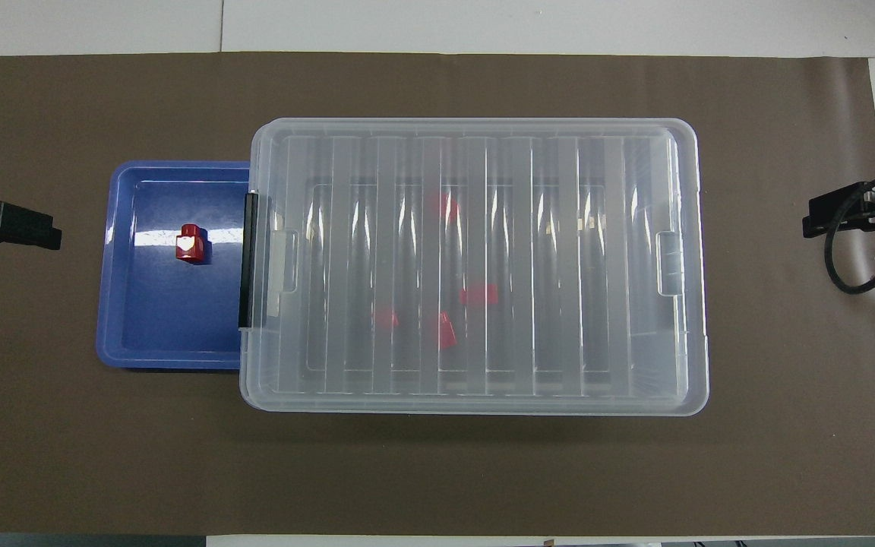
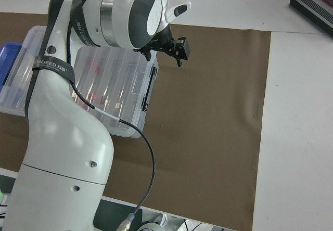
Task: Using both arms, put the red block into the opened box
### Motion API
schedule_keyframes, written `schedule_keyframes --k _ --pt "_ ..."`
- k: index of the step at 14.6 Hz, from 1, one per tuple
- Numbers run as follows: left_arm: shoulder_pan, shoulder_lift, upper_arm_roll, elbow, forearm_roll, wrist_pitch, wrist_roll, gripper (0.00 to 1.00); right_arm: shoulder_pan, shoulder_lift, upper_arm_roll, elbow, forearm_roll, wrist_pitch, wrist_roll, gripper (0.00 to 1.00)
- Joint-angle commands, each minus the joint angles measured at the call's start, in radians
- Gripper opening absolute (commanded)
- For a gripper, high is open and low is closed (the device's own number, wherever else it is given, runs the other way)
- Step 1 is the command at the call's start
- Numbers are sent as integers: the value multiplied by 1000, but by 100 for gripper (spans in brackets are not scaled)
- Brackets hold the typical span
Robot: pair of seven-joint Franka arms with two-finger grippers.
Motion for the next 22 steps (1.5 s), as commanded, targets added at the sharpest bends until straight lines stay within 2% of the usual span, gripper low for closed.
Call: schedule_keyframes --k 1,3,8,11,22 --pt "4 -31 2 -32 -11 -1 4 100 53 -69 10 -157 14 156 25 100" --pt "4 -31 2 -32 -11 -1 4 100 90 -67 10 -204 14 213 106 100" --pt "4 -31 2 -32 -11 -1 4 100 147 42 10 -222 15 337 141 100" --pt "4 -31 2 -32 -11 -1 4 100 136 32 10 -319 15 408 128 100" --pt "-5 -32 0 -33 -11 2 2 100 55 -4 8 -410 15 416 27 100"
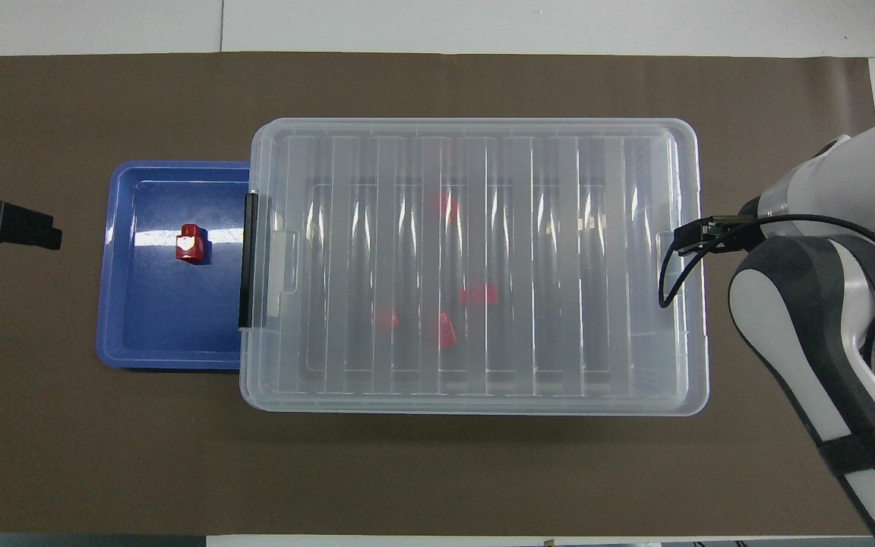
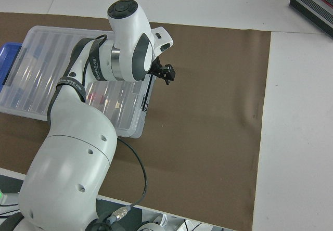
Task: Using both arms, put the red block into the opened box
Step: 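Hook the clear lid with the right gripper and slide it open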
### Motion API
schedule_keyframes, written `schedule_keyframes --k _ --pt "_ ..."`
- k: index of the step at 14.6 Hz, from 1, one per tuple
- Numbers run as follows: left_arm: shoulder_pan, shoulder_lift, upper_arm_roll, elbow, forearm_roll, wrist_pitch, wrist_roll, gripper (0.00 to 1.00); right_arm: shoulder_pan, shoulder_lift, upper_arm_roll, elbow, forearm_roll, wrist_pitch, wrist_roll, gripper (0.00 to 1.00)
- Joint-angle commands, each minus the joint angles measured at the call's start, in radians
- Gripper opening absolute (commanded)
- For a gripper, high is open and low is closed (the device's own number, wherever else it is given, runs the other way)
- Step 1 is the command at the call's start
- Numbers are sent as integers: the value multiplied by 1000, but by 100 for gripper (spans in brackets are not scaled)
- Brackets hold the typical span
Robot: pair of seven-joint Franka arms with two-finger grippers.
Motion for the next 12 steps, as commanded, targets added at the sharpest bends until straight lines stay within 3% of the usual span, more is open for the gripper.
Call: schedule_keyframes --k 1,8,12 --pt "-7 -31 2 -33 -11 10 4 100 -47 -31 6 -42 14 29 -87 100" --pt "-5 -26 2 -113 -10 148 12 100 -149 -28 4 -39 14 31 -245 100" --pt "-10 -17 0 -263 -10 329 12 100 -218 -26 4 -39 14 49 -355 100"
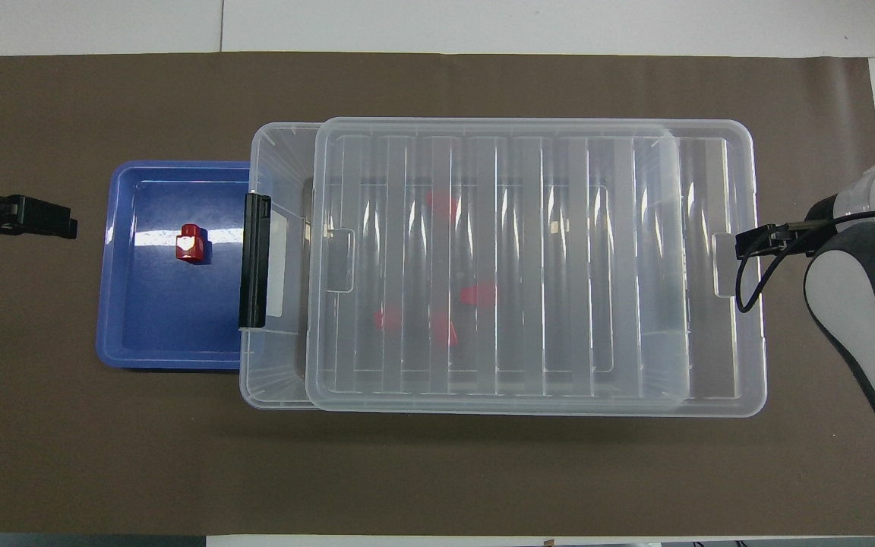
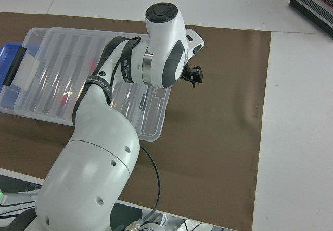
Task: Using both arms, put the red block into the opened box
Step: 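Hook the clear lid with the right gripper and slide it open, then grasp the red block on the blue tray with the left gripper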
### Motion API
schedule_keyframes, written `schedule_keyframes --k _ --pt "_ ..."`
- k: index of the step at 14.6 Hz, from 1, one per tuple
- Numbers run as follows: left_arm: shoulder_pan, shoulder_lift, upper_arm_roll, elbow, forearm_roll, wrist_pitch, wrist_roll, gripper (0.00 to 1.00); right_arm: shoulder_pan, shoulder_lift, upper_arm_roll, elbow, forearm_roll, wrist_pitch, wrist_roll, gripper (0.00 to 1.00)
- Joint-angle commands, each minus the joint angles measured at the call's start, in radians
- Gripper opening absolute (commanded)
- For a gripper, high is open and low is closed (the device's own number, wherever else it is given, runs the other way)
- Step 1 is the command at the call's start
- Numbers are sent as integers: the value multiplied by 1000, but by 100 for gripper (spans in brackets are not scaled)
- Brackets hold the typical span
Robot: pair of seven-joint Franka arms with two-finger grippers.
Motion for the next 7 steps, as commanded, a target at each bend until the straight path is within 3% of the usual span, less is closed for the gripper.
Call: schedule_keyframes --k 1,7 --pt "-8 -4 4 -126 -10 136 13 100 -68 -18 7 -24 14 31 -108 100" --pt "-34 109 4 -270 -10 407 -1 100 -148 -13 6 -18 12 33 -239 100"
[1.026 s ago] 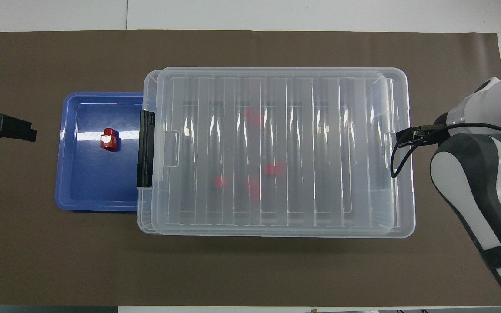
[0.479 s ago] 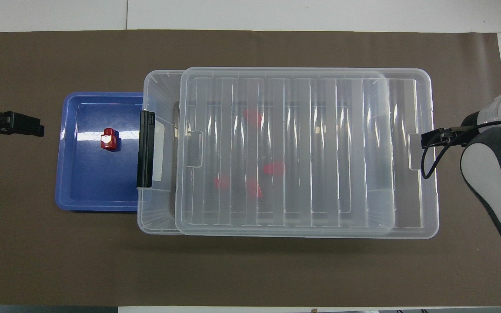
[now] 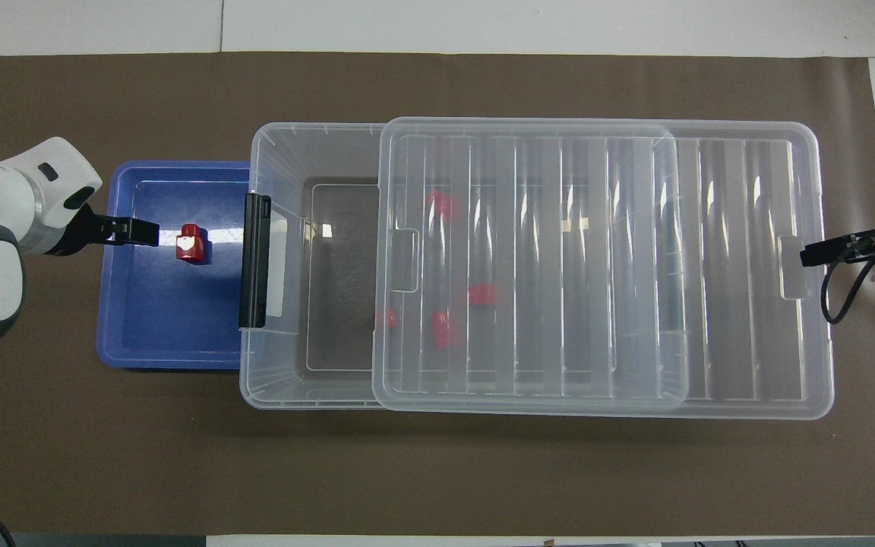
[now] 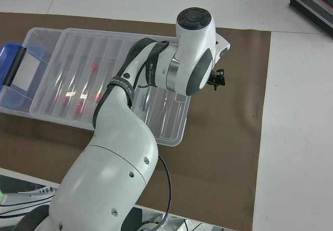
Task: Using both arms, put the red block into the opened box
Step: 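Grasp the red block on the blue tray with the left gripper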
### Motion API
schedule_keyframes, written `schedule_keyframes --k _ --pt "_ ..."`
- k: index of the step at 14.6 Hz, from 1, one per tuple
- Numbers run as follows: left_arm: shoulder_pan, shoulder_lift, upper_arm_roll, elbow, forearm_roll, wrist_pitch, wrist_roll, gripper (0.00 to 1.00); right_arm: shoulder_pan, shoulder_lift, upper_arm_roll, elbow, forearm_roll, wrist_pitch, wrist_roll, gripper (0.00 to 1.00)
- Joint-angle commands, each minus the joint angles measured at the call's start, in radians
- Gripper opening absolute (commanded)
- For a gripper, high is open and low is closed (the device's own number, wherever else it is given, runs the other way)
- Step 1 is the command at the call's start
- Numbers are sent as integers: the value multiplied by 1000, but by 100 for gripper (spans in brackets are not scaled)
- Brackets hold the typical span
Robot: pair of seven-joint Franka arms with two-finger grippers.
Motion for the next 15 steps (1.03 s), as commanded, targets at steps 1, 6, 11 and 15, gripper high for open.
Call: schedule_keyframes --k 1,6,11,15 --pt "-39 27 9 -78 -10 124 -4 100 -40 -13 7 -16 12 21 -62 100" --pt "-62 104 9 -108 -10 250 -70 100 -70 -11 7 -10 10 18 -105 100" --pt "-61 152 9 -115 -10 292 -71 100 -73 -11 4 -9 10 19 -116 100" --pt "-61 149 11 -131 -10 292 -73 78 -79 -11 3 -4 10 16 -119 100"
